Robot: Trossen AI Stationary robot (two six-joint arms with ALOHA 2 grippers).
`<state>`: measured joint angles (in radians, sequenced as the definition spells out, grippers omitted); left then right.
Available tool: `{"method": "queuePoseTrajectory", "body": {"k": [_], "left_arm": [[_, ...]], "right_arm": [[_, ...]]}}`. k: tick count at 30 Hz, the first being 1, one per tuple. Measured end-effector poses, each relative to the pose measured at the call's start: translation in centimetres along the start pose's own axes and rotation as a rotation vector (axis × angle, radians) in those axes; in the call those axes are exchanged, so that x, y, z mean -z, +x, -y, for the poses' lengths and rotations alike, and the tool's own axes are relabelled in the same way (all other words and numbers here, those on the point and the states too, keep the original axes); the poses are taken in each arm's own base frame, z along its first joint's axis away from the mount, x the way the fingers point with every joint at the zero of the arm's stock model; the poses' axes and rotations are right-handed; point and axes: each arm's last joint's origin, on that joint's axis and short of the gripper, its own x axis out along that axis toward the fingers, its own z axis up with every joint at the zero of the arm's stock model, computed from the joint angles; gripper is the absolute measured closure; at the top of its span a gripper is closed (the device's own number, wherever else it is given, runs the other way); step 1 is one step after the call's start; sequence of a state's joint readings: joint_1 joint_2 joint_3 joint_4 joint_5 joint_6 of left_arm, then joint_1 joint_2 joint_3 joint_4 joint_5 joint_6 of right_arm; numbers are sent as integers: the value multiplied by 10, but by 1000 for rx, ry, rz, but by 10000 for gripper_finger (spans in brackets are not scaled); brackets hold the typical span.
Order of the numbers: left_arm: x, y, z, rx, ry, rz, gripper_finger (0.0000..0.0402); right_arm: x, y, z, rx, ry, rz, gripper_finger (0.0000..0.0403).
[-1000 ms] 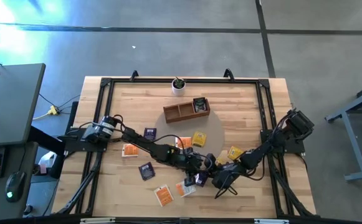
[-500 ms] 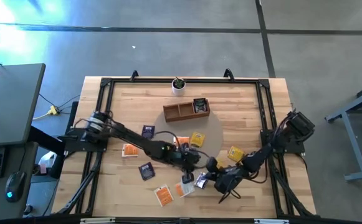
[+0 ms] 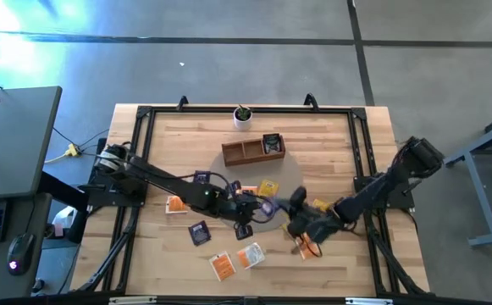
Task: Pick & Place Tea
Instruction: Put the bottom purple tea bag into the right section of the wooden organizer
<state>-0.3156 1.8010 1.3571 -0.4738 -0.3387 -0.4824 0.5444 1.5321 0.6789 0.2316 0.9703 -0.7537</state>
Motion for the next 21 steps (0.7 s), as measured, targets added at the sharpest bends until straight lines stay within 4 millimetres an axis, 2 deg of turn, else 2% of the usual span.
{"method": "queuePoseTrajectory", "body": {"k": [4,9,12,16,21], "left_arm": [[1,-11,-5,-34,-18,-29,299],[9,-17,-11,-88,-19,-103,299],[10,-21,-12,-114,-28,-117,299],[15,-21,-15,-144,-23,-155,299],[15,-21,-15,-150,-22,-160,299]], "right_arm": [[19,31,29,-65,-73,-183,400],[57,69,63,-292,-74,-440,401],[77,86,81,-351,-71,-583,401],[94,107,100,-405,-103,-662,402],[108,133,108,-452,-172,-702,402]]}}
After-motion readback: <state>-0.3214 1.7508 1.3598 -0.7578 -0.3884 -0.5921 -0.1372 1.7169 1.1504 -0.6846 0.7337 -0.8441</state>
